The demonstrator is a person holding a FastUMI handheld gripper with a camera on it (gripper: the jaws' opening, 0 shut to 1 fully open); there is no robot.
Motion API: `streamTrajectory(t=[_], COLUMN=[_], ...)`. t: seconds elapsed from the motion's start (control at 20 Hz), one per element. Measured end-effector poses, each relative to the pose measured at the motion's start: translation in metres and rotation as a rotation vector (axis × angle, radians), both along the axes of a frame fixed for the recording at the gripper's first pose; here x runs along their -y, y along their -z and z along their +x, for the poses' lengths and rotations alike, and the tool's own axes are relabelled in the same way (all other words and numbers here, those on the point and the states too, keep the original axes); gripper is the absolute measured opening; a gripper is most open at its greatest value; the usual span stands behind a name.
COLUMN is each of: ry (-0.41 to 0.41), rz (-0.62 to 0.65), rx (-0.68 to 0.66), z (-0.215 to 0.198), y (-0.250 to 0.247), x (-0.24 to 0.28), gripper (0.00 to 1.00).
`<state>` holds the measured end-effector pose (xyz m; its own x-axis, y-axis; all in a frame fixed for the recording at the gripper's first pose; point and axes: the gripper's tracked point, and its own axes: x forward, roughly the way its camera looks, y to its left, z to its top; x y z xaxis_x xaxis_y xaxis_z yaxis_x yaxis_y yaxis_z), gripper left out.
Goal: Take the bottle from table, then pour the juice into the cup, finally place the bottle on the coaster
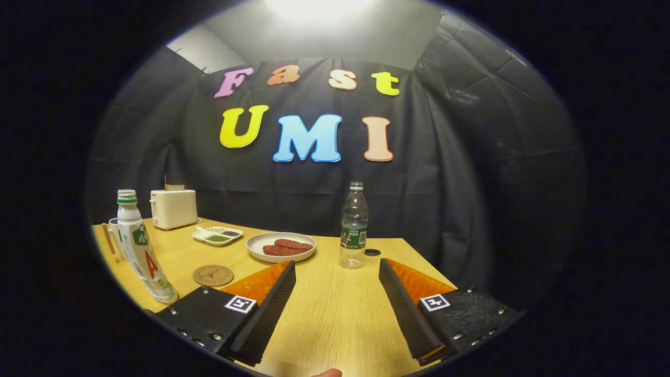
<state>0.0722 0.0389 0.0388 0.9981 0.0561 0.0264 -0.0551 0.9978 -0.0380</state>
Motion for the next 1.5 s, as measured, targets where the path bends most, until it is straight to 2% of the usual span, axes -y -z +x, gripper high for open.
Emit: streamTrajectory(t=[0.15,0.45,0.8,1.05,1.25,1.5], ry=[0.02,0.125,0.153,0.103,0.021,-0.073], rz=[0.028,0.036,0.009,0.034,0.076,0.058], rx=[0.03,0.024,-0.019,-0.028,-0.002,-0.025], z=[-0.017,-0.065,-0.105,-0.122,-0.124,-0.117], y=[-0.02,-0.029,-0.024,-0.01,-0.002,0.011], x=[-0.009,-0.019,-0.07,-0.119,-0.162,-0.212], gripper=[0.98,0.98,0.98,0.98,0.98,0.98])
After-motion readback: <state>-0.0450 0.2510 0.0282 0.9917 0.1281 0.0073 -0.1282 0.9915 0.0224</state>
